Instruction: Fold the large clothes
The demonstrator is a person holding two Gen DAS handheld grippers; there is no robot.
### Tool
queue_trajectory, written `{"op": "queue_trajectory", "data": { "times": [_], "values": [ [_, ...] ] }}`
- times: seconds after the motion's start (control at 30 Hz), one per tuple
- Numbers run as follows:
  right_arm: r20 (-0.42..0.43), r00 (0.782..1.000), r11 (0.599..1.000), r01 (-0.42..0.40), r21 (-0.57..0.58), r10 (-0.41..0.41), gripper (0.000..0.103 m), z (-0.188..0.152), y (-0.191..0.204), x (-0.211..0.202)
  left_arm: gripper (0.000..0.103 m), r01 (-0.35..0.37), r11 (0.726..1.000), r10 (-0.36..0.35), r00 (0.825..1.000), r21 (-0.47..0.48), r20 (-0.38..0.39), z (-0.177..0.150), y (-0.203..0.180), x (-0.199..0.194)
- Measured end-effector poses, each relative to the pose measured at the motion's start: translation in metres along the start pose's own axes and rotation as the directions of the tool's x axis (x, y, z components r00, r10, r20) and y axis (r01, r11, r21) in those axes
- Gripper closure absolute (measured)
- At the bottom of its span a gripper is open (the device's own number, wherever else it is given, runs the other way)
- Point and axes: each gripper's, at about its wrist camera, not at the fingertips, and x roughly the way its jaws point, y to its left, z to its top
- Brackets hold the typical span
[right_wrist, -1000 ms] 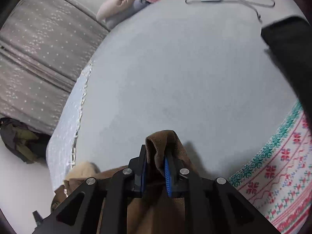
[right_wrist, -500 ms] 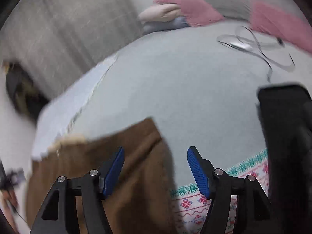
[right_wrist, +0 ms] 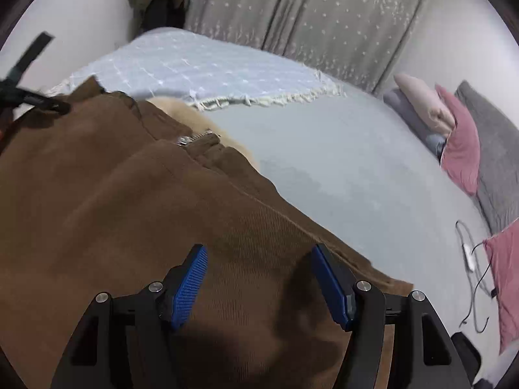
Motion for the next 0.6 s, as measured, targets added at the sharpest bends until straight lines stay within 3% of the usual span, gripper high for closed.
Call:
{"op": "queue_trajectory", "data": {
  "times": [0.03,0.07,0.1,0.2,0.3,0.43,0.47,0.53,0.6],
  "values": [
    [-0.035,0.999,0.999,-0.004,0.036,0.005,0.037,-0.001,-0.004,0.013,0.092,0.011,1.0,-0.011,1.0,-0.012,0.006,0.0,0.003,-0.002],
    [-0.065,0.997,0.997,-0.024,0.073,0.029,0.054,-0.001,-0.004,0.02,0.094,0.025,0.999,-0.024,1.0,-0.021,0.019,-0.002,0.005,-0.004],
    [-0.079,0.994,0.993,-0.072,0.093,0.08,0.103,-0.002,-0.003,0.026,0.095,0.032,0.999,-0.031,0.999,-0.02,0.041,-0.003,0.007,-0.009],
    [-0.052,0.999,0.999,-0.01,0.05,0.012,0.103,-0.002,0.008,0.023,0.096,0.027,1.0,-0.026,0.994,-0.005,0.104,-0.008,0.007,-0.023],
    [0.059,0.996,0.994,0.067,0.091,-0.073,0.103,0.001,0.004,-0.005,0.096,0.069,0.997,-0.061,0.983,-0.043,0.171,-0.008,0.015,-0.041],
    [0.105,0.993,0.994,0.041,0.106,-0.052,0.103,0.011,-0.01,-0.028,0.096,0.099,0.99,-0.074,0.969,-0.098,0.237,-0.001,0.024,-0.057],
    [0.117,0.993,0.996,0.02,0.089,-0.03,0.102,0.01,-0.012,-0.031,0.096,0.096,0.99,-0.07,0.969,-0.101,0.238,0.001,0.025,-0.056],
    [0.088,0.995,0.999,-0.043,0.027,0.041,0.087,0.007,-0.008,-0.028,0.096,0.08,0.991,-0.053,0.969,-0.107,0.24,0.005,0.026,-0.054],
    [0.029,0.999,1.0,-0.015,0.015,0.014,0.032,-0.002,-0.007,-0.021,0.096,0.073,0.989,-0.042,0.974,-0.13,0.224,0.008,0.03,-0.043]
  ]
}}
